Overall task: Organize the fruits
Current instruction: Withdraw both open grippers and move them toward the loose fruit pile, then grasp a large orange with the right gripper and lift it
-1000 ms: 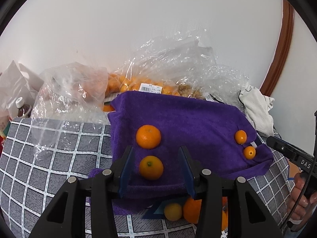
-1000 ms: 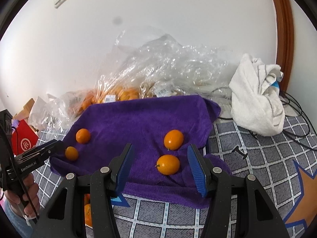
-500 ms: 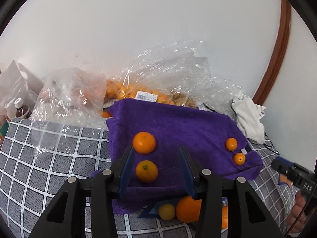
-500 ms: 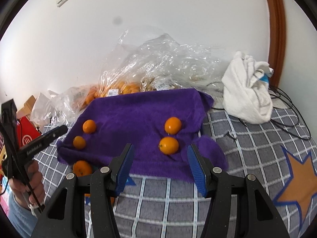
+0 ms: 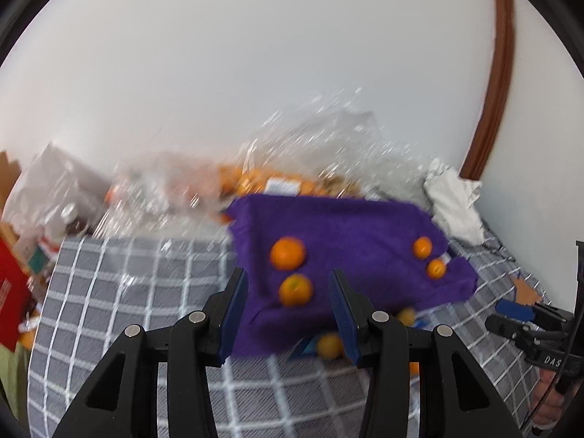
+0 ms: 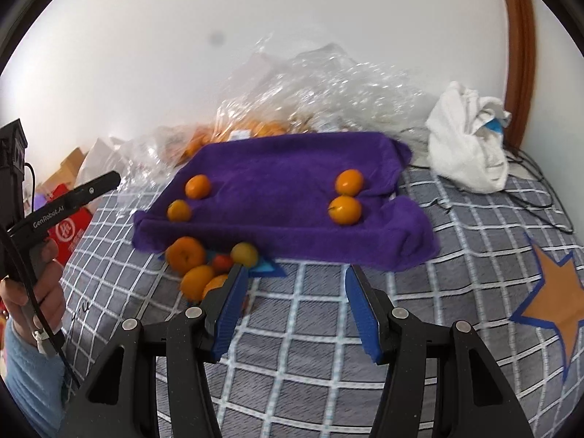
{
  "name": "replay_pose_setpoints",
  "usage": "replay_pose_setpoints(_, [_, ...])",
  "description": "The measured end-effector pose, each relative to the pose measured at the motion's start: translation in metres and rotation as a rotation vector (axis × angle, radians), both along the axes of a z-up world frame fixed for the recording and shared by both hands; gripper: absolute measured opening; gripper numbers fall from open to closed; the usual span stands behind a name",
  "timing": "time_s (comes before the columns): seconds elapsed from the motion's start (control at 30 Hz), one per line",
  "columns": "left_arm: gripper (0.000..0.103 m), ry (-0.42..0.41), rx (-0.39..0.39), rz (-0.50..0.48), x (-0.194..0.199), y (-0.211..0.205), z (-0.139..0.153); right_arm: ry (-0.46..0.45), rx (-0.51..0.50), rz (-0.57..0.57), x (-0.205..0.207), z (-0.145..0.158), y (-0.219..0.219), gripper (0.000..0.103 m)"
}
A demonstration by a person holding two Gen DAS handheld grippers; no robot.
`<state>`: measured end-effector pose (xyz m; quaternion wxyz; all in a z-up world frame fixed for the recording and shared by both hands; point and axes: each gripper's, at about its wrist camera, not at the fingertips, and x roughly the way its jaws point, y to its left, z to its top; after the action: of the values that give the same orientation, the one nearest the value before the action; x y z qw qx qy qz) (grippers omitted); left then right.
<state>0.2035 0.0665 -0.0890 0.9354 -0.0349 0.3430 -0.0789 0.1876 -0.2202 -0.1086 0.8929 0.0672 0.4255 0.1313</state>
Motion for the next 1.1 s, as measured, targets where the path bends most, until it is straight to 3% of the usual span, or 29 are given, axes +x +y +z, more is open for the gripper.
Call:
replay_pose_setpoints(0.13, [0.043,0.051,-0.007,0.034,-0.008,0.024,-0.017,0.033,0.002,0.041,-0.001,-0.015,0.019,0.053])
replay_pose_setpoints(0.37, [0.043,0.073,-0.103,0.019,-0.013,0.038,-0.04,0.054,0.015,0.155,-0.005,-0.028,0.052,0.05])
replay_pose_setpoints(0.53, [0.043,0.123,-0.098,0.047,-0.007,0.04,-0.056,0.07,-0.056,0.224,-0.003,-0.038,0.077,0.049])
replay_pose_setpoints(0.73, [0.046,0.093,-0.137,0.087,-0.01,0.049,-0.055,0.089,-0.089,0.212,0.011,-0.051,0.083,0.05])
replay_pose_setpoints(0.93, [0.046,0.095,-0.101,0.083,-0.01,0.043,-0.059,0.104,-0.081,0.208,0.019,-0.059,0.083,0.05])
replay_pose_setpoints(1.03, [0.046,0.1,-0.083,0.065,-0.009,0.037,-0.062,0.087,-0.1,0.202,0.016,-0.059,0.082,0.041])
replay_pose_setpoints(1.1, [0.046,0.102,-0.08,0.051,-0.01,0.034,-0.063,0.088,-0.088,0.201,0.016,-0.058,0.079,0.041])
